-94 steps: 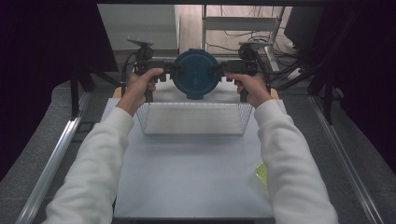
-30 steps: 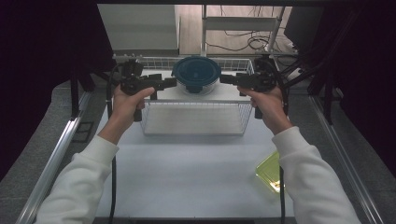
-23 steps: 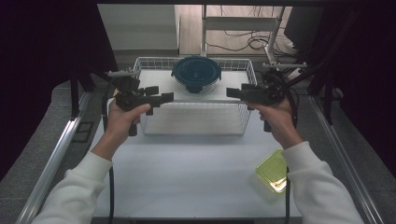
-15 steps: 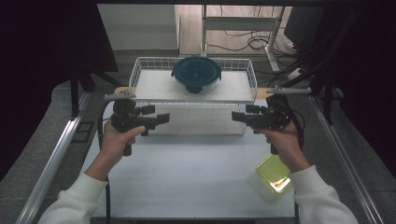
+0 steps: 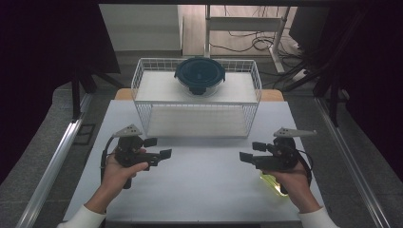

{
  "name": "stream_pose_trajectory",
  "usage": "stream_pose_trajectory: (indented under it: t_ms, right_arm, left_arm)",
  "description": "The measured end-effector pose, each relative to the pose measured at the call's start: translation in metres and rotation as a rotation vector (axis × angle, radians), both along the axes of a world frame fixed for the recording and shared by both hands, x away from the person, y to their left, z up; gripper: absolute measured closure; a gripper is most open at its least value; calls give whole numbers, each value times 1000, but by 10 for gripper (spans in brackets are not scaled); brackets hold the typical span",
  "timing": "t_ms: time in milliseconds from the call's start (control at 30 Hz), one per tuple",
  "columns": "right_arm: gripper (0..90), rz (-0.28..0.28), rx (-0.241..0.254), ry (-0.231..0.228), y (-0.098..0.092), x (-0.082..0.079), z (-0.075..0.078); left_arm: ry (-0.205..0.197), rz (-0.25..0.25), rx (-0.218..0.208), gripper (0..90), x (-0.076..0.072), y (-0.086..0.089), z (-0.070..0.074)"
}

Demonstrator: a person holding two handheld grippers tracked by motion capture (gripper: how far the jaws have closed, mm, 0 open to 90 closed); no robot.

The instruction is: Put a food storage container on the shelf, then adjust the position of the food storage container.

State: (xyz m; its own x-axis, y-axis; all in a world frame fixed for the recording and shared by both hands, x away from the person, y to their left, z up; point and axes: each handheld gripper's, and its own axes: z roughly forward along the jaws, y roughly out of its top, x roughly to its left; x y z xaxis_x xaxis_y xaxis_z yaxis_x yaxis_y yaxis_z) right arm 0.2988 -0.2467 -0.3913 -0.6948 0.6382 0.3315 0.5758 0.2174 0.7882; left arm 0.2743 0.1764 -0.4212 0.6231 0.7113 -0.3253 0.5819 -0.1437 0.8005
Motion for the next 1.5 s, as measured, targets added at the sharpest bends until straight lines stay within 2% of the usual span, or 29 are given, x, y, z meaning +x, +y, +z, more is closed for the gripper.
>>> stream_pose_trajectory:
  t_ms: [67,200,300,400,500,600,767,867,1000,1100,1133,1167,1233,1267,1300,1333,1367,1400,1500]
  right_arm:
    - [211,-2,-19,4,-3,-5,-7]
    - [211,-12,-30,11,-10,-9,-17]
    - [211,-15,-51,22,-13,-10,-27]
    - [212,-14,-62,26,-12,-10,-30]
    - [212,-11,-82,24,-10,-11,-33]
    - [228,-12,-125,18,-9,-13,-34]
    - [255,-19,-137,26,-11,-14,-34]
    - [315,-11,-138,33,-12,-15,-35]
    - [459,13,-145,43,-17,-17,-34]
    - [557,7,-140,47,-25,-19,-29]
    - [635,-6,-164,38,-31,-22,-28]
    - [635,-6,-164,38,-31,-22,-28]
    - [702,-17,-185,32,-38,-26,-27]
    - [757,-22,-210,25,-46,-29,-28]
    - [779,-30,-232,21,-49,-31,-29]
    - [779,-30,-232,21,-49,-31,-29]
    - [822,-45,-278,14,-56,-35,-30]
    - [822,-45,-278,14,-56,-35,-30]
    - [879,-81,-317,11,-74,-43,-29]
  left_arm:
    - [3,1,28,200,-4,0,-6]
    - [24,12,52,201,-11,2,-21]
    - [38,18,60,203,-12,3,-28]
    - [47,14,75,203,-12,2,-33]
    - [47,16,91,202,-12,-1,-35]
    - [38,10,101,201,-12,-2,-35]
    - [46,15,80,200,-12,-1,-37]
    - [46,26,87,201,-12,0,-40]
    - [55,22,105,201,-13,-2,-45]
    - [57,19,122,201,-12,-4,-48]
    - [54,19,131,201,-12,-5,-49]
    - [55,18,137,201,-12,-5,-49]
    - [57,21,138,201,-11,-6,-50]
    - [59,24,137,202,-11,-6,-50]
    - [58,29,137,202,-11,-6,-51]
    - [56,34,138,202,-11,-7,-51]
    - [57,35,139,203,-12,-7,-51]
    - [58,34,139,203,-12,-7,-51]
    - [56,33,137,203,-14,-6,-51]
